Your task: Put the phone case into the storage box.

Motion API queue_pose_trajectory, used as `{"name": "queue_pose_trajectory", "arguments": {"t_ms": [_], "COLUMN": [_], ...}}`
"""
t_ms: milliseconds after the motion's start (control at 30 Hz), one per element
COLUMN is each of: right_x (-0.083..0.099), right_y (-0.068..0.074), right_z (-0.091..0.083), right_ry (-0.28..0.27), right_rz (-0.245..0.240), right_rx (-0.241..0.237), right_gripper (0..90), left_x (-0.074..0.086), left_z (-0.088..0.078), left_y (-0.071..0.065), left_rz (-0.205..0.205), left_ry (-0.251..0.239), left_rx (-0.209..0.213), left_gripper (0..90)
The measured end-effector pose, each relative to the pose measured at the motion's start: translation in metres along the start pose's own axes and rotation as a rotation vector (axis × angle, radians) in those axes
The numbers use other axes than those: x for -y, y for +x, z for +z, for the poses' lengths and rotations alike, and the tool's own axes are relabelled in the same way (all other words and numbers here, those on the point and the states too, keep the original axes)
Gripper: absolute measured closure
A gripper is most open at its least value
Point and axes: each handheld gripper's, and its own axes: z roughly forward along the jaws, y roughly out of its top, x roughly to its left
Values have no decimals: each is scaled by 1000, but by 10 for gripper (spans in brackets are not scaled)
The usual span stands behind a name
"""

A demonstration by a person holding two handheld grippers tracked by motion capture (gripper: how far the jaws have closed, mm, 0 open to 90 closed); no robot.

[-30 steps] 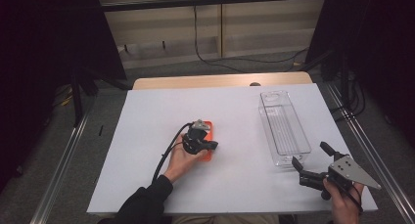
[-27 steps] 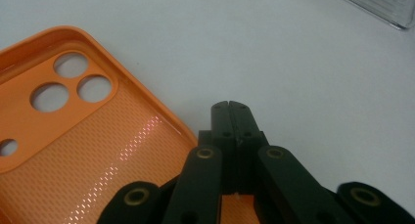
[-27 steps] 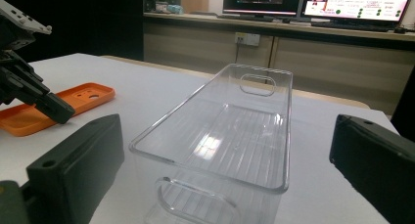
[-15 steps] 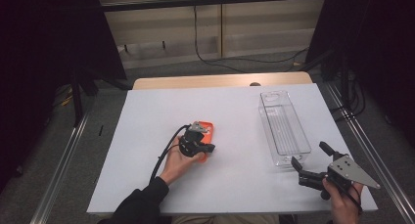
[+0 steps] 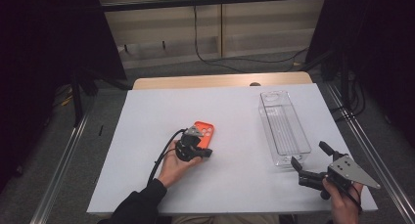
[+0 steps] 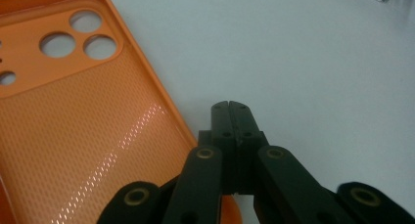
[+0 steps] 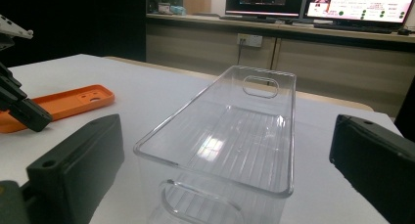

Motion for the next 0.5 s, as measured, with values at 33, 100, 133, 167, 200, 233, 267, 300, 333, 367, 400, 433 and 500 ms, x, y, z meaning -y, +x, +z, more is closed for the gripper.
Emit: {"name": "queue_pose_trajectory", "arguments": {"t_ms": [33,100,133,167,200,233,267,300,333,367,400,433,500], "right_x": [0,0,0,0,0,0,0,0,0,0,0,0,0], "right_y": [0,0,0,0,0,0,0,0,0,0,0,0,0], "right_z": [0,0,0,1,1,0,0,0,0,0,0,1,1], "right_ry": [-2,-3,-2,-3,-3,-3,-3,-4,0,1,1,1,1], "right_rz": [-3,-1,-2,0,0,-1,-2,-2,-5,-4,-4,-4,-4], "right_rx": [0,-1,-2,-3,-3,-5,-5,-4,-4,-4,-4,-4,-5], "right_gripper": [0,0,0,0,0,0,0,0,0,0,0,0,0], "left_x": [1,2,2,2,3,4,4,5,6,6,7,8,10], "left_z": [-1,-2,-3,-3,-3,-4,-5,-6,-7,-8,-8,-10,-12], "left_y": [0,1,1,1,1,1,1,2,3,4,4,5,6], "left_rz": [-3,-6,-8,-8,-2,-2,-4,-3,-6,-8,-18,-15,-19], "left_ry": [1,1,1,1,5,6,8,10,7,9,3,8,10], "left_rx": [0,2,2,2,0,-2,-2,-1,2,3,2,-1,-1], "left_gripper": [900,900,900,900,900,900,900,900,900,900,900,900,900]}}
